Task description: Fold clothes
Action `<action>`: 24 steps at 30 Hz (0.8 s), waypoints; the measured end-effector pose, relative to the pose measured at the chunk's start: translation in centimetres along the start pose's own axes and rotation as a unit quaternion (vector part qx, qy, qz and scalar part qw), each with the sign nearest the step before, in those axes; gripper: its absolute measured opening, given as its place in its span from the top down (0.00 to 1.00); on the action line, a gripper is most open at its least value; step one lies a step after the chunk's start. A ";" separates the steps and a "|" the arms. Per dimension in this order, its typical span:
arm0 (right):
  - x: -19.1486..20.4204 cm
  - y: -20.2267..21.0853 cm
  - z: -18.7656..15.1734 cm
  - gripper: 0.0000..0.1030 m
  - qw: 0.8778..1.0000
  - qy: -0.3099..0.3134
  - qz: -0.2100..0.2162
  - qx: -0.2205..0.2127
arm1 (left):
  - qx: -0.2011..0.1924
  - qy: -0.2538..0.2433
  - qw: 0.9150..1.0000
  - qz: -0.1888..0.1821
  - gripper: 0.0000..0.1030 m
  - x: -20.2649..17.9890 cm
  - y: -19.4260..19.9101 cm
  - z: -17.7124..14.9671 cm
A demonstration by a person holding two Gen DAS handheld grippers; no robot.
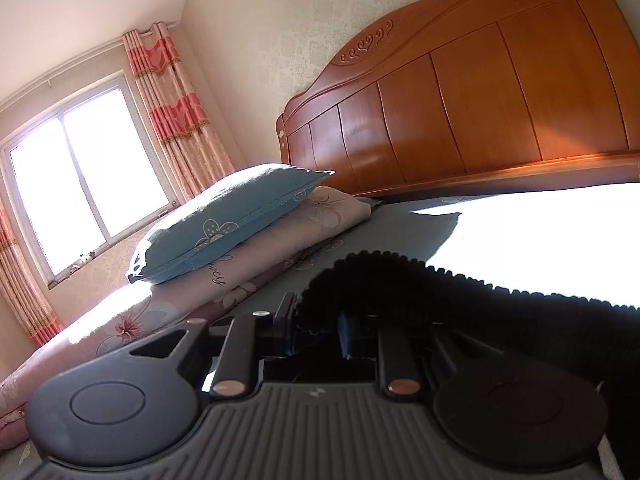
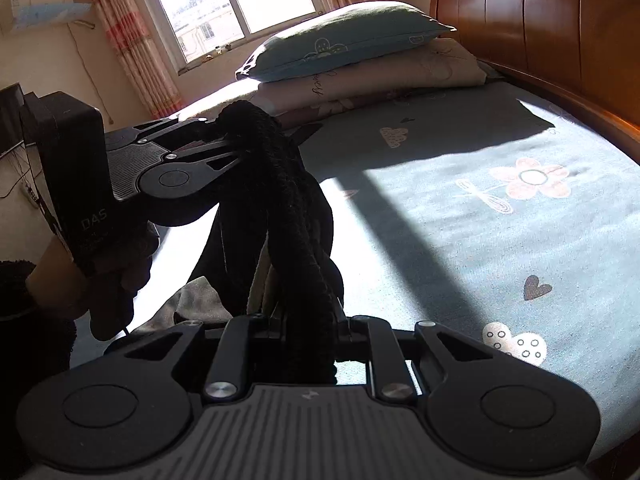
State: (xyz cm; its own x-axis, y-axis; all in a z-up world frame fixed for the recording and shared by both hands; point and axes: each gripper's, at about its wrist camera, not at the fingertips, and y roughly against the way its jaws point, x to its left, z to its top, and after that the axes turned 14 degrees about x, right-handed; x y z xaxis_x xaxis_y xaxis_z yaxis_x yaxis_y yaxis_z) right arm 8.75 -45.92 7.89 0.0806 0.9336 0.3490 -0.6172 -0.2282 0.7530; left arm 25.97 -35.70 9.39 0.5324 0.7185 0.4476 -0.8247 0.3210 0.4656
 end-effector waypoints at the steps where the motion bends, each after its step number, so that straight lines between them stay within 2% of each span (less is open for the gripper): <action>1: -0.6 -0.6 0.1 0.80 1.000 -0.010 -0.001 0.001 | 0.003 -0.004 1.000 0.000 0.80 -0.8 -0.9 0.2; 6: -3.7 -2.1 1.8 0.80 0.998 -0.057 -0.011 -0.022 | 0.002 0.000 1.000 -0.006 0.81 -3.8 -5.2 2.2; 8: -5.4 -2.4 2.3 0.80 0.996 -0.088 -0.007 -0.029 | -0.008 0.011 1.000 -0.022 0.81 -4.9 -6.6 2.8; 10: -7.0 -3.5 1.9 0.80 0.994 -0.104 -0.024 -0.020 | 0.001 0.003 0.999 -0.038 0.80 -6.3 -8.1 2.7; 13: -10.0 -6.3 0.5 0.80 0.987 -0.157 -0.033 0.025 | 0.065 -0.029 0.995 -0.071 0.74 -8.9 -10.8 1.5; 16: -12.8 -8.8 -1.3 0.74 0.974 -0.199 -0.081 0.066 | 0.149 -0.051 0.981 -0.114 0.73 -10.8 -13.0 -0.8; 18: -14.3 -9.6 -2.4 0.69 0.968 -0.217 -0.098 0.078 | 0.168 -0.059 0.976 -0.125 0.71 -10.8 -12.8 -2.2; 20: -14.8 -8.7 -2.9 0.68 0.969 -0.221 -0.093 0.063 | 0.158 -0.066 0.977 -0.124 0.69 -9.7 -11.3 -3.1; 21: -14.9 -8.1 -3.1 0.64 0.969 -0.221 -0.096 0.055 | 0.148 -0.069 0.979 -0.121 0.65 -8.9 -10.3 -3.4; 23: -14.7 -7.0 -2.9 0.62 0.971 -0.207 -0.117 0.030 | 0.141 -0.063 0.981 -0.119 0.40 -7.1 -8.8 -3.4; 24: -14.5 -6.3 -2.9 0.59 0.971 -0.202 -0.124 0.020 | 0.136 -0.056 0.982 -0.120 0.39 -6.1 -7.8 -3.3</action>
State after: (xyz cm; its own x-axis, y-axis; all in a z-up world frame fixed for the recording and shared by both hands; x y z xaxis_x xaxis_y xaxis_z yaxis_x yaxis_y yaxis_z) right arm 9.20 -57.26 -3.53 0.5277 0.7789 0.3390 -0.5101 -0.0286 0.8596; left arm 28.54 -40.57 0.52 0.7349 0.5652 0.3748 -0.6004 0.2854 0.7470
